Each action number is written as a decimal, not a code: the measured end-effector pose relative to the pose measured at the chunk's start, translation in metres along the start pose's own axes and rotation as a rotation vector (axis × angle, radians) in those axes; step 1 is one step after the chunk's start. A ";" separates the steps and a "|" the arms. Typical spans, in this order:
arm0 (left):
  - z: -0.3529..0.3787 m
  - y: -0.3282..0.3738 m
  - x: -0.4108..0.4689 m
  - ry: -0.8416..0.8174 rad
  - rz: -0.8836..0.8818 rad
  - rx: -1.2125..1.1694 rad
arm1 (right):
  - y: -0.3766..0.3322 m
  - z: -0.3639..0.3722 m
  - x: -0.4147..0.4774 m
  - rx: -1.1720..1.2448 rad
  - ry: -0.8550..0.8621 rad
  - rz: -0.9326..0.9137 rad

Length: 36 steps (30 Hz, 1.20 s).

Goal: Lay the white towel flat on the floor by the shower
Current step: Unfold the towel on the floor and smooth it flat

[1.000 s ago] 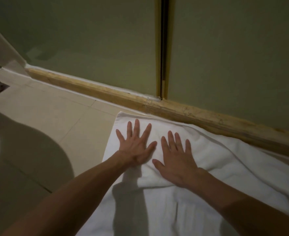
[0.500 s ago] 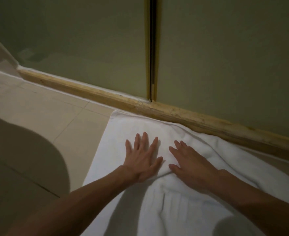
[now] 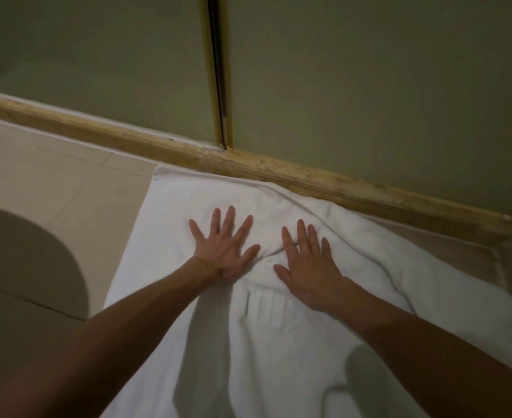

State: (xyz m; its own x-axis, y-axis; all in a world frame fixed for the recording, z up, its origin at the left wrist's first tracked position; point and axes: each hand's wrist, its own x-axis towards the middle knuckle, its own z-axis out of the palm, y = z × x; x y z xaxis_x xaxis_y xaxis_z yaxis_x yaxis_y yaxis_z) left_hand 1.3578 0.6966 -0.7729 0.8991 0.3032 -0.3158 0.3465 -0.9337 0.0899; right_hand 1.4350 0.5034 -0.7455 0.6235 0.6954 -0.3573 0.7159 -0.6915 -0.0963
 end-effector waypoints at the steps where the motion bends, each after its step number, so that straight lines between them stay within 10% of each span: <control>1: 0.000 -0.003 0.004 -0.002 0.003 0.000 | 0.000 0.001 0.002 -0.001 -0.002 0.000; 13: -0.001 -0.036 0.024 0.065 0.128 0.055 | 0.019 0.008 -0.017 0.084 -0.009 -0.018; 23: -0.015 0.109 0.029 0.119 0.540 0.085 | 0.044 0.015 -0.043 0.071 0.091 0.154; 36: -0.020 0.172 0.058 0.187 0.525 0.055 | 0.119 0.000 -0.078 -0.124 0.261 0.277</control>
State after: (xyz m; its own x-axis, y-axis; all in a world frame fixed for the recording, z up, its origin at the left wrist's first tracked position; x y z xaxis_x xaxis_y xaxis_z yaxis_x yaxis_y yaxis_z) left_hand 1.4752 0.5575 -0.7566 0.9809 -0.1818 -0.0688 -0.1710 -0.9754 0.1389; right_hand 1.4711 0.3670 -0.7294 0.8455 0.5236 -0.1048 0.5324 -0.8418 0.0890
